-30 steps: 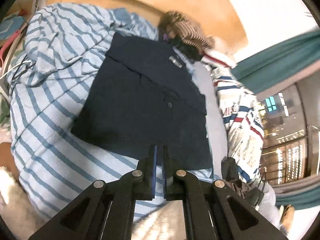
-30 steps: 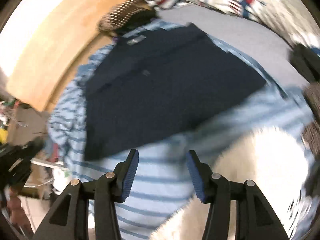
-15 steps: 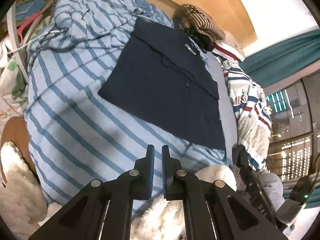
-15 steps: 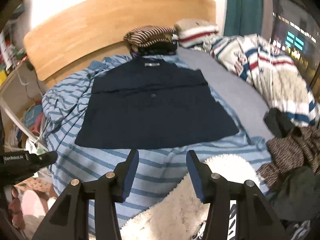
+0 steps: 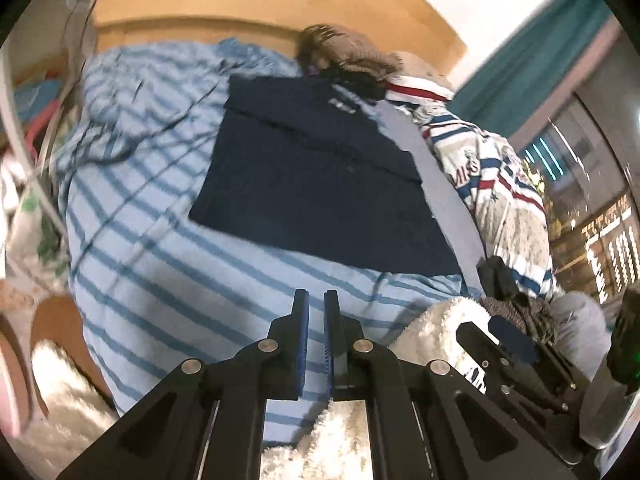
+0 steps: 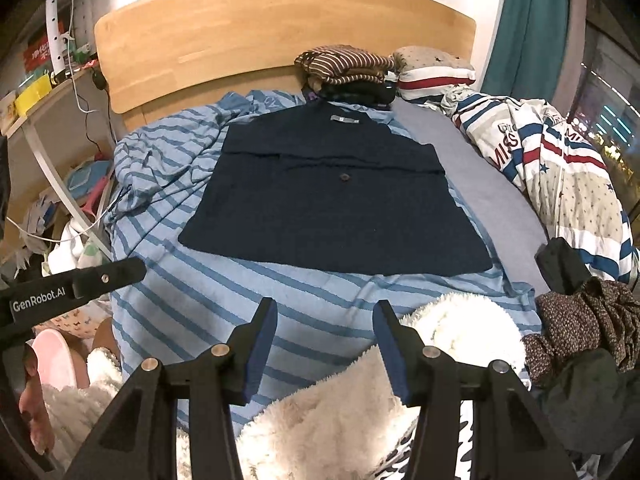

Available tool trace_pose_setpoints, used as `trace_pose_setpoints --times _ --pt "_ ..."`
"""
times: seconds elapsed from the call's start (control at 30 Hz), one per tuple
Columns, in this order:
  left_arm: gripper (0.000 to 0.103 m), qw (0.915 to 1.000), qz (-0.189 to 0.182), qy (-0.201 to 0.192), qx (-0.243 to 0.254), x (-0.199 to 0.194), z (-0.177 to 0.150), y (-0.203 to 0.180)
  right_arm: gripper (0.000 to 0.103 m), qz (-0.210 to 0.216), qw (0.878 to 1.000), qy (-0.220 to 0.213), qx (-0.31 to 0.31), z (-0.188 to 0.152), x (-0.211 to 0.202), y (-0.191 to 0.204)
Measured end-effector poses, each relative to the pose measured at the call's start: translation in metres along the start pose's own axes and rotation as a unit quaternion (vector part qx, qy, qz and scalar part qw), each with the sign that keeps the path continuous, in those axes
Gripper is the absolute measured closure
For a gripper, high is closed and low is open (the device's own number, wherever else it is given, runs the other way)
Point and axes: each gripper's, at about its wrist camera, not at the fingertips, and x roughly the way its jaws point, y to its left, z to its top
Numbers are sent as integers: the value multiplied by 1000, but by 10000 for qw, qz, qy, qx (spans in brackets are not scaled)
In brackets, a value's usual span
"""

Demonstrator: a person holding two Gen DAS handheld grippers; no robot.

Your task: Fold clothes

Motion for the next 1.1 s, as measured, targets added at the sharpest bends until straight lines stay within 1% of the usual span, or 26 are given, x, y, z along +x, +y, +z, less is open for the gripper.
trace_pose_setpoints --times 0.07,0.1,0.3,0.4,0.43,0.47,0.53,0.57,0.7,0.73,0.77,0.8,0.97,1.1 --pt "82 9998 -37 -88 173 -3 -3 -8 49 -5 10000 -11 20 -2 -4 -1" --pt "80 9997 -64 -124 224 -5 -4 -11 49 1 10000 -25 18 -3 -6 -2" --pt "78 9988 -148 -292 367 -9 -7 -16 49 -48 9999 -132 -2 -7 -20 -8" --pt "78 9990 -215 -313 242 -8 -5 -11 49 -53 9999 -144 67 -8 -22 -12" --pt "76 9991 -242 -302 183 -7 -4 -9 49 -48 9998 -146 82 -8 -23 -13" --pt "68 9992 -263 -274 106 -5 -3 -8 49 -44 9998 -149 97 -8 -24 -14" --pt "58 9992 -314 -247 -5 -3 -2 -6 49 -40 9998 -152 120 -9 -24 -16" --pt "57 9992 -331 -237 -20 -2 -1 -6 49 -35 9998 -147 133 -8 -24 -17" --pt "56 9993 -323 -142 103 5 -1 -12 49 -32 9997 -104 222 -9 -23 -24" --pt "55 9993 -321 -107 128 7 -2 -14 47 -24 9996 -93 253 -9 -22 -26" --pt "54 9993 -319 -72 154 9 -2 -15 35 -14 9995 -86 288 -9 -22 -27" --pt "54 9994 -309 -31 165 12 -3 -16 31 -6 9994 -104 324 -9 -23 -29" --pt "54 9996 -225 103 140 20 -4 -14 31 -72 9993 -143 349 -11 -23 -33" --pt "54 9996 -154 224 -16 28 -5 -6 31 -26 9992 -45 393 -13 -16 -36"
